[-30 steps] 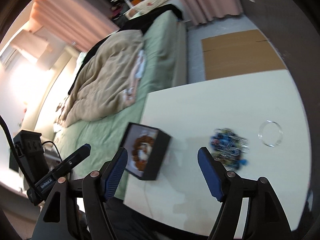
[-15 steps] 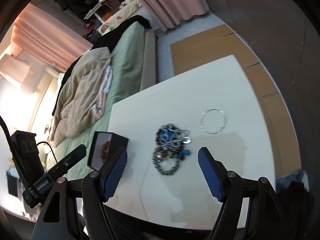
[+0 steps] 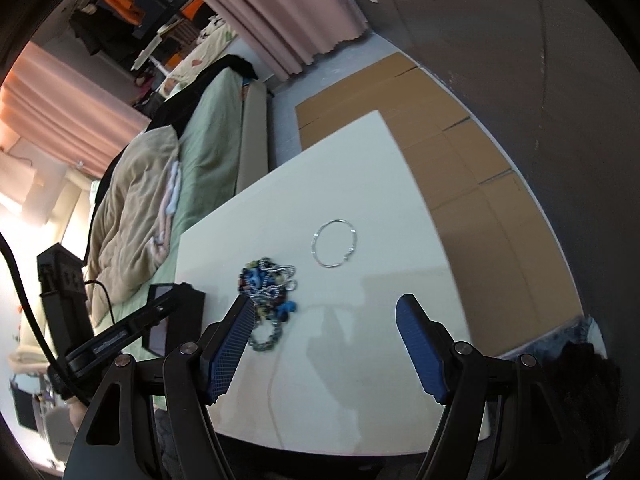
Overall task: Organize jewelry
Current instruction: 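Grasp the dark beaded strand from the pile with the left tool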
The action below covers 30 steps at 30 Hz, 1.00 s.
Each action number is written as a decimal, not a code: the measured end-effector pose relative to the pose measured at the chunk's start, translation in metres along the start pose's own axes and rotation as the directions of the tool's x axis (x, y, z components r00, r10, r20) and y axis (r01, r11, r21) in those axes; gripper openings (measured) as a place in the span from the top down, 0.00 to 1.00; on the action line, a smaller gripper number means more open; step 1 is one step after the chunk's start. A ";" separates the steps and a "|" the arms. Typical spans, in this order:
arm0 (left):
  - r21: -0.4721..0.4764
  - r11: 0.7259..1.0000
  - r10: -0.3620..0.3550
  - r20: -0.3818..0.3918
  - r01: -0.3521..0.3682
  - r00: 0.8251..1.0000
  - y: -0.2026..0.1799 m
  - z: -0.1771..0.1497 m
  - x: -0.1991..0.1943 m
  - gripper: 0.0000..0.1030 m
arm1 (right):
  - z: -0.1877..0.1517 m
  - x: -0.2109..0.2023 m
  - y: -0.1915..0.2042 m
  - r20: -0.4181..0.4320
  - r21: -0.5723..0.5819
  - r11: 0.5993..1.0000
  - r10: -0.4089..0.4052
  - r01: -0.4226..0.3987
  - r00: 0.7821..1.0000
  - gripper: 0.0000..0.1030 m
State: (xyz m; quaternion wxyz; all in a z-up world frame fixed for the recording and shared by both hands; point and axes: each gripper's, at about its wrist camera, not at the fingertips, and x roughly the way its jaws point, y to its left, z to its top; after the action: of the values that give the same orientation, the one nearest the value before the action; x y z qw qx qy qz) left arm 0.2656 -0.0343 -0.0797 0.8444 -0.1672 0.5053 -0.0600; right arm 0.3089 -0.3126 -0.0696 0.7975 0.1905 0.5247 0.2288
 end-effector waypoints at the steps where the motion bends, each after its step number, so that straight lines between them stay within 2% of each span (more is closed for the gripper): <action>1: 0.003 1.000 0.007 -0.009 -0.007 1.000 -0.001 0.000 0.005 0.63 | 0.000 -0.001 -0.003 0.001 0.005 1.000 -0.001 0.001 1.000 0.29; 12: 0.006 0.998 0.061 -0.086 -0.061 0.994 -0.002 -0.003 0.050 0.66 | -0.004 -0.008 -0.029 0.005 0.046 0.999 -0.019 0.019 1.000 0.29; 13: 0.008 0.997 0.072 -0.093 -0.071 0.993 -0.002 -0.004 0.054 0.73 | -0.004 -0.008 -0.030 0.005 0.047 0.999 -0.019 0.018 1.000 0.29; 14: 0.008 0.997 0.075 -0.100 -0.075 0.992 -0.001 -0.004 0.057 0.85 | -0.004 -0.008 -0.031 0.004 0.049 0.999 -0.019 0.019 1.000 0.29; 16: 0.002 0.997 0.072 -0.106 -0.072 0.992 0.000 -0.005 0.059 0.91 | -0.004 -0.008 -0.030 0.001 0.049 0.999 -0.020 0.020 1.000 0.29; 30: 0.017 1.000 -0.006 0.026 0.005 1.000 -0.003 0.002 -0.021 0.92 | -0.002 0.011 -0.007 -0.023 0.015 1.000 0.018 -0.018 1.000 0.29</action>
State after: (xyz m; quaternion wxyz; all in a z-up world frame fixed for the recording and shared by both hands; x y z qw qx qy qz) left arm 0.2576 -0.0315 -0.0605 0.8522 -0.1623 0.4933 -0.0643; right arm 0.3117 -0.3118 -0.0823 0.7878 0.1987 0.5340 0.2342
